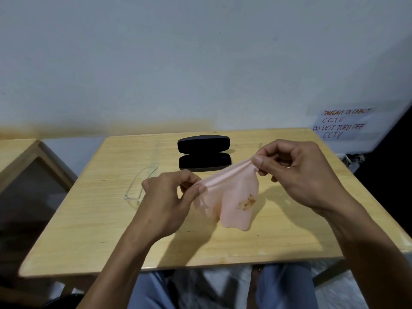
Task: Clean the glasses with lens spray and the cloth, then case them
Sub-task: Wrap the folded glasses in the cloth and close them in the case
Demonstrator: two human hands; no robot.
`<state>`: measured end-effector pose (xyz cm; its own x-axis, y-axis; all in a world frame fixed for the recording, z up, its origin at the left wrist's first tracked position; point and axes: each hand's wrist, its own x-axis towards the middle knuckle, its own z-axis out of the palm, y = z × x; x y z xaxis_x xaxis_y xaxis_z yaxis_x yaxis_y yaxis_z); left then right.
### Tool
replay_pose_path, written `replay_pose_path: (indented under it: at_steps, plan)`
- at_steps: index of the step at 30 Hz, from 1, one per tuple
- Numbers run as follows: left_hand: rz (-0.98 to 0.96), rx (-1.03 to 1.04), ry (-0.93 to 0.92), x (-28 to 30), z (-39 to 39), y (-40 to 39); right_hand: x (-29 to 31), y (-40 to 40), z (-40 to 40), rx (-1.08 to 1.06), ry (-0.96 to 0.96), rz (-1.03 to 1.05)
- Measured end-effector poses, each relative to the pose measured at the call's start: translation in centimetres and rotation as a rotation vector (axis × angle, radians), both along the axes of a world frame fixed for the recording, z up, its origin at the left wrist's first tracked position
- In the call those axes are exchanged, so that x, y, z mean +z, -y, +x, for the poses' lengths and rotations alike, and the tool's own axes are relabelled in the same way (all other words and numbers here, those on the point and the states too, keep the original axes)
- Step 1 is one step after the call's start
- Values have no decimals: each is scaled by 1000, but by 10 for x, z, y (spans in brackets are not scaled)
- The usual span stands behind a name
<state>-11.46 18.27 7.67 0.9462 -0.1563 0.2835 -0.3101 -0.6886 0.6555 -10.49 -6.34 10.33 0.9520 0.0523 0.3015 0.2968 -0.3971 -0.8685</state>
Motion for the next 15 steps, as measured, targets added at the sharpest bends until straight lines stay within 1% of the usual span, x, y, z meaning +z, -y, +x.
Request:
replay_pose_path:
  at_steps: [2,4,7,11,15]
  plan:
    - [-91,54,20,2,3,-4,-2,4,0,-26,5,-14]
    - [-123,114,49,4,7,-7,-4,7,-1,-42,10,-27]
    - [-14,167,79,11,8,-4,-7,8,-2,-55,18,-55]
    - [143,164,90,17,16,-1,-7,11,2,-92,48,-39]
    - [110,33,21,22,21,0,-9,19,7,-87,35,-25]
